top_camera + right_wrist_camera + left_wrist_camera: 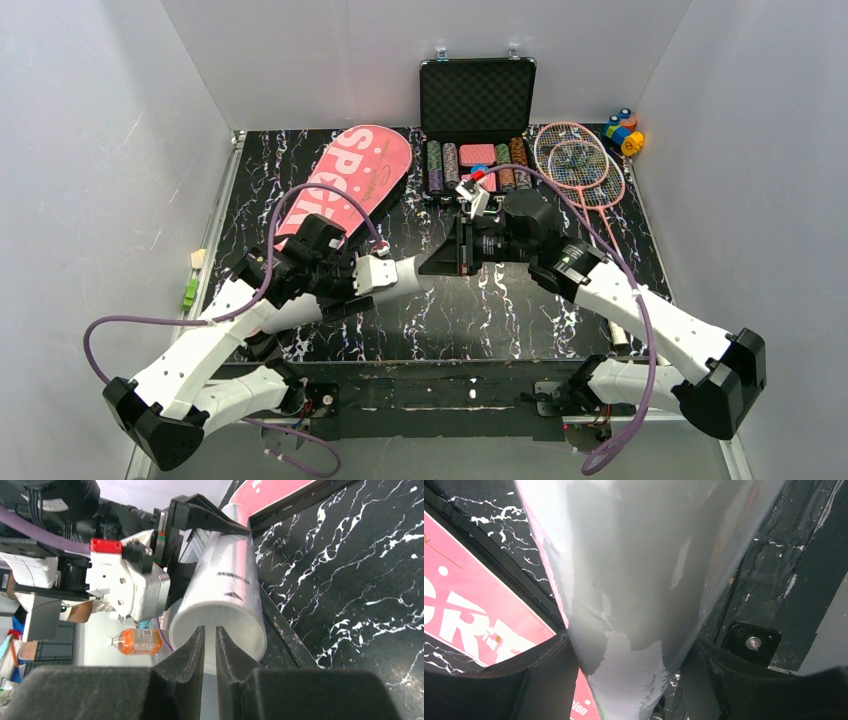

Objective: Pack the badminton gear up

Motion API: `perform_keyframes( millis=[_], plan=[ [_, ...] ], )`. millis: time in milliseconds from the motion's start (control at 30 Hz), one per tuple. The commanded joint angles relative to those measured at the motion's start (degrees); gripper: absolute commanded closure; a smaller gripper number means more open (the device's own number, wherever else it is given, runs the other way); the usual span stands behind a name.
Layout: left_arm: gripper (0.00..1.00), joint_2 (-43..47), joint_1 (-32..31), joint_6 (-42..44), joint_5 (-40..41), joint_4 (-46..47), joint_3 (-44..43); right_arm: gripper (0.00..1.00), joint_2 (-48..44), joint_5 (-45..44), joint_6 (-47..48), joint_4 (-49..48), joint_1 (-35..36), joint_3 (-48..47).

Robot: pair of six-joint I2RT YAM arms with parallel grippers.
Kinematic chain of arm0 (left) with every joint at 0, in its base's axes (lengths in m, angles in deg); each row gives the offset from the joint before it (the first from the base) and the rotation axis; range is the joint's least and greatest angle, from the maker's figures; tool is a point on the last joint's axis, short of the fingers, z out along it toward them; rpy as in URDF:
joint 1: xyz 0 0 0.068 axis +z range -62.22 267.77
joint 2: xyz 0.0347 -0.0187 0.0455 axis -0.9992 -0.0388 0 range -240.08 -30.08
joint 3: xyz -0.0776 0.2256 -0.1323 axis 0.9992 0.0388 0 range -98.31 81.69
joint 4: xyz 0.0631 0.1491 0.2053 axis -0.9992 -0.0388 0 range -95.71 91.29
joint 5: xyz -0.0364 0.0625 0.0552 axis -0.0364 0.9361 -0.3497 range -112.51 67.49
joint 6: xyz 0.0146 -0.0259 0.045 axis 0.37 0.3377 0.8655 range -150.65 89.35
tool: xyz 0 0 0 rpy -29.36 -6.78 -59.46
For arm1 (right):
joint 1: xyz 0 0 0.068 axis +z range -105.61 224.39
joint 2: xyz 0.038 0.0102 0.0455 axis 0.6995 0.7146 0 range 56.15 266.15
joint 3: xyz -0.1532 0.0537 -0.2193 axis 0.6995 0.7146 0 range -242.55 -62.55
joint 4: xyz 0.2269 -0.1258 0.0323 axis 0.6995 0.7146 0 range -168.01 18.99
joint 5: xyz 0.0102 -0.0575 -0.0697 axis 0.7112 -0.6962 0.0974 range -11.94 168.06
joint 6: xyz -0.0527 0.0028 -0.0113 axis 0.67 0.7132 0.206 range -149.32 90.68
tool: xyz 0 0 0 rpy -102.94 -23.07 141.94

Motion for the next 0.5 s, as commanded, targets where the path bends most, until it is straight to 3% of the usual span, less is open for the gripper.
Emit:
perform_keyframes(
  millis=[0,467],
  plan=[
    [0.78,0.74,-0.3,-0.61,-3.08,4.06,-3.12,0.79,-4.54,-3.2,0.4,-0.08,0.83,2.02],
    [0.77,0.62,-0.31,-1.31,-3.68,3.59,-4.96,0.84,-3.41,-2.3,-1.65,-2.7,0.83,4.35]
  ],
)
